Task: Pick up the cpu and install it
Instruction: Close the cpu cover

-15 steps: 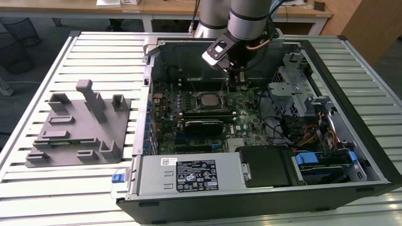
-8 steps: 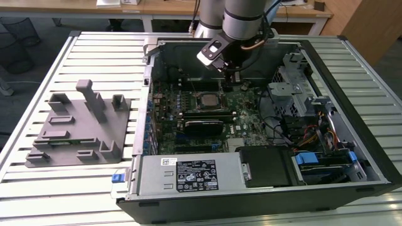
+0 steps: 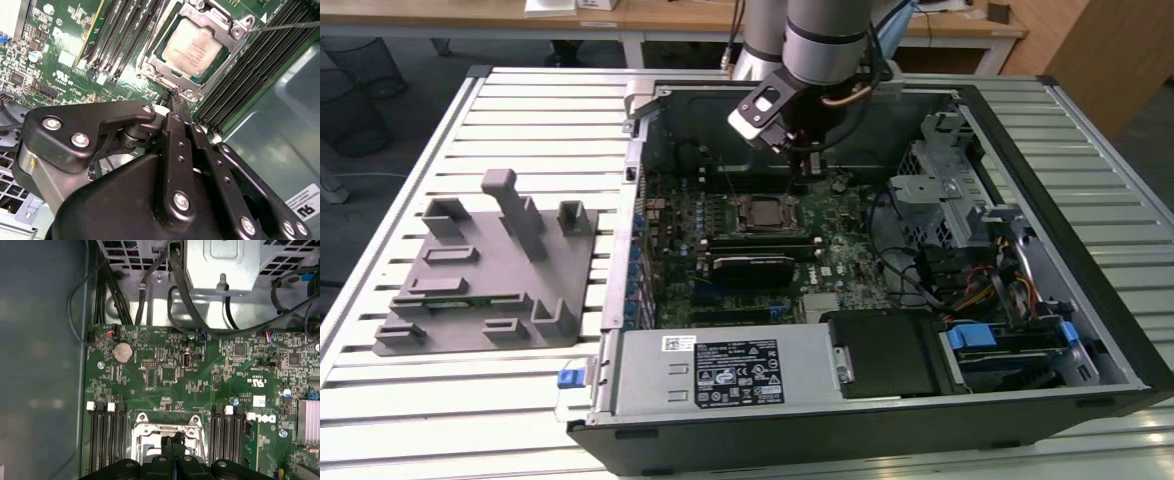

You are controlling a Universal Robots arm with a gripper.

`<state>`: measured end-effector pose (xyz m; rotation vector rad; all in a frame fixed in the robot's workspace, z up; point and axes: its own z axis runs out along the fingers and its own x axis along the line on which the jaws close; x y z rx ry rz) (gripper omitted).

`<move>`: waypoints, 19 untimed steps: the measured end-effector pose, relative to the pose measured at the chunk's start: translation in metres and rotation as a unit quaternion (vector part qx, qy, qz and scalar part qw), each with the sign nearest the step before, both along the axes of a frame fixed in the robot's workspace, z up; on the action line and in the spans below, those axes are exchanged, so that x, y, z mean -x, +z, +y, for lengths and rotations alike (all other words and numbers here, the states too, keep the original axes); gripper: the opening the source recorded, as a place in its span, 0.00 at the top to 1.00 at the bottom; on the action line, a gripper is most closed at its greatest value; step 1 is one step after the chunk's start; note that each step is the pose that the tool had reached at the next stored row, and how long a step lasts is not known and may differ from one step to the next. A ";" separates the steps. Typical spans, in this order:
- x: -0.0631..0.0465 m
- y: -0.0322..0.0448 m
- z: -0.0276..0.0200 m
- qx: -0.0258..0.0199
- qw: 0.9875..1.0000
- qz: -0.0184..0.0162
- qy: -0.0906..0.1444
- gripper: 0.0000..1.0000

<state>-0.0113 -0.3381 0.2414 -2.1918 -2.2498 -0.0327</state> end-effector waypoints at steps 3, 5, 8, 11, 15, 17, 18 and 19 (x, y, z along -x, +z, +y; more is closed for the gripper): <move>0.004 -0.0001 0.0000 0.000 1.000 0.000 0.000 0.89; 0.009 -0.0002 0.0000 0.000 1.000 0.000 0.000 0.89; 0.017 -0.0007 0.0000 0.000 1.000 0.000 0.000 0.89; 0.026 -0.0024 0.0000 0.000 1.000 0.000 0.000 0.89; 0.028 -0.0047 0.0000 0.000 1.000 0.000 0.000 0.89; 0.028 -0.0056 0.0000 0.000 1.000 0.000 0.000 0.89; 0.029 -0.0062 0.0000 0.000 1.000 0.000 0.000 0.89; 0.029 -0.0069 0.0000 0.000 1.000 0.000 0.000 0.89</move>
